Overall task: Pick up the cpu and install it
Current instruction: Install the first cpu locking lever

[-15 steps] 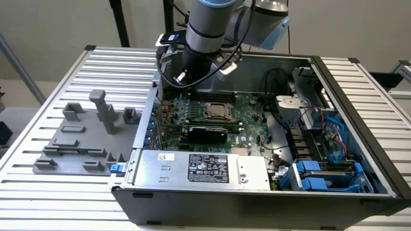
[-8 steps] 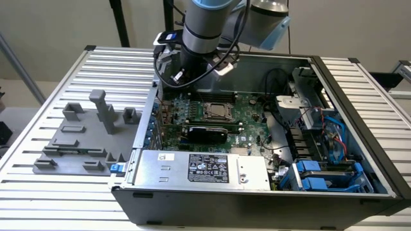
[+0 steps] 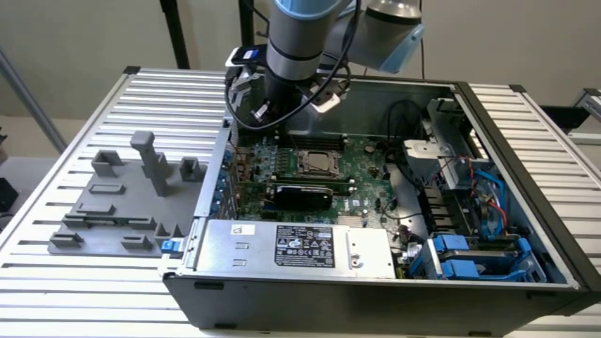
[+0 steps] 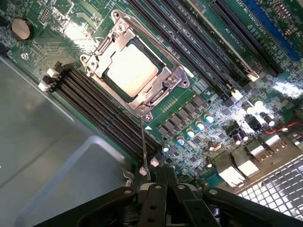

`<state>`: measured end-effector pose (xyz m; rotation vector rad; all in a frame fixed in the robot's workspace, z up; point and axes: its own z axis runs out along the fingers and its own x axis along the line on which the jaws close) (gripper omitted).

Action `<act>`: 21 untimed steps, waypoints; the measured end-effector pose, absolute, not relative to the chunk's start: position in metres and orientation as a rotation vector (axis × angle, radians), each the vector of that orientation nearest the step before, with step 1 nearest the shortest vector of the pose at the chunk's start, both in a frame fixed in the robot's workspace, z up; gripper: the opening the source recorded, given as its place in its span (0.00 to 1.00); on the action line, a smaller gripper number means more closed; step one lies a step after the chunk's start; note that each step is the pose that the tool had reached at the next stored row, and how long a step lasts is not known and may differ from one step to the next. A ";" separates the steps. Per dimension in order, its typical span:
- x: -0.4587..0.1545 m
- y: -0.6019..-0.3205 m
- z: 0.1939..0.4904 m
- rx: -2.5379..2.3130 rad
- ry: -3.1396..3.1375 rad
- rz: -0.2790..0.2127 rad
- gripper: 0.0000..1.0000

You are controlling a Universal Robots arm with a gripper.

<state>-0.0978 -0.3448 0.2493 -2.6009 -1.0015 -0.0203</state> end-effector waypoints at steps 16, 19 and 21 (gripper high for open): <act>-0.085 -0.345 0.249 -2.582 -0.927 -0.068 0.11; -0.075 -0.345 0.249 -2.576 -0.925 -0.070 0.11; -0.068 -0.345 0.249 -2.572 -0.923 -0.072 0.11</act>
